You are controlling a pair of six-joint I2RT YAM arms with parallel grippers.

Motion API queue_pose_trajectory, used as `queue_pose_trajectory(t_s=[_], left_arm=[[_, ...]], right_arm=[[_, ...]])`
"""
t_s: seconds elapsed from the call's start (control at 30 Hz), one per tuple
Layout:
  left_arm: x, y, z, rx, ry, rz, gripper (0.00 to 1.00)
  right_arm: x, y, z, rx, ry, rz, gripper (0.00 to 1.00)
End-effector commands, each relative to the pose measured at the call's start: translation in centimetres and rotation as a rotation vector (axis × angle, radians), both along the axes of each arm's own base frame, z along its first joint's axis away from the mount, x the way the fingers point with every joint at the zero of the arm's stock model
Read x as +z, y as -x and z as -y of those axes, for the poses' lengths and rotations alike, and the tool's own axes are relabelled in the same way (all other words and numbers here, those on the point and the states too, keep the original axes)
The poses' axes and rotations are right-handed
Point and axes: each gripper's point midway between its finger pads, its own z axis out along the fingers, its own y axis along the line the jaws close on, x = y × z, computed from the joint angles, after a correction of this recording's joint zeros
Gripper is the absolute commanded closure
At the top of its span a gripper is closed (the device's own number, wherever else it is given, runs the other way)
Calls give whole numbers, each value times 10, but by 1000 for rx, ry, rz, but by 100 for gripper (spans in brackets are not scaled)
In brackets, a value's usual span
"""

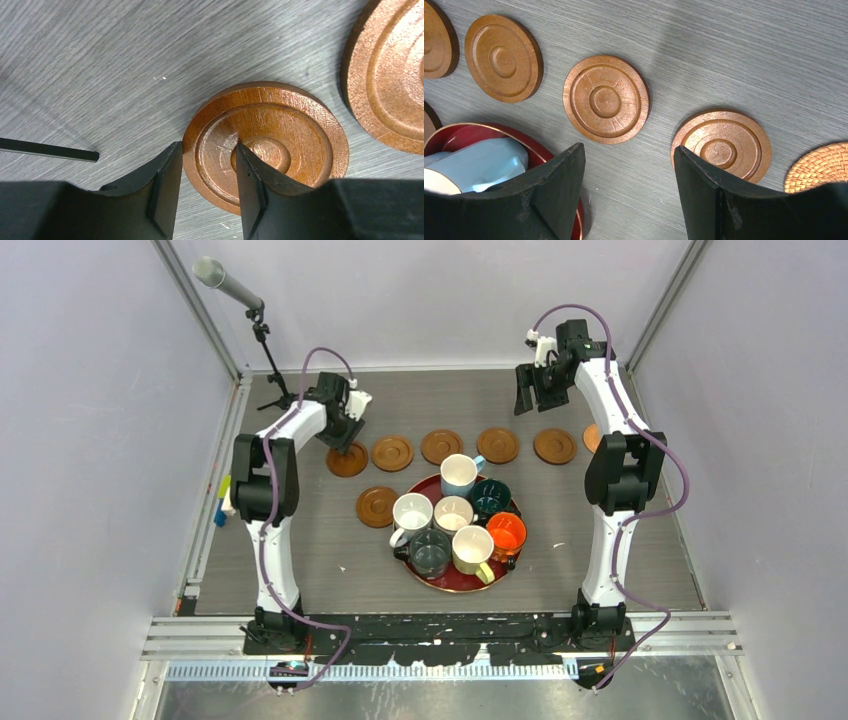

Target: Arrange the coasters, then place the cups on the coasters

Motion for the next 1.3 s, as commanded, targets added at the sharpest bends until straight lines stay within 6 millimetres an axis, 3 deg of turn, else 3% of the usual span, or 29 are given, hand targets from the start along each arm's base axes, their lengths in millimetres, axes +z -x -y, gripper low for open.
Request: queue_pose_trajectory(t_s=[0.0,0.17,0.33,0.5,0.7,0.97,1.1,1.27], left_arm=[[5,-18,-11,32,-34,51,57],[9,-17,-15,39,-33,55,56],[15,-17,-15,57,-26,61,49],[50,-20,-6,91,68,135,37],[94,-19,-30,247,202,226,42],[69,-20,-101,487,211,175,50],[58,-30,-112,518,218,172,51],[45,-43,-108,503,246,156,52]], right_arm=[[20,-2,-2,7,-2,57,30],[20,-3,-3,9,-5,57,30],[20,-4,-5,10,-12,55,30],[21,-4,-6,12,-13,58,30],[23,-3,-7,13,-18,61,30],[21,-3,-10,16,-23,55,30],[20,-3,-9,17,-18,56,30],[18,-2,-7,16,-4,51,30]])
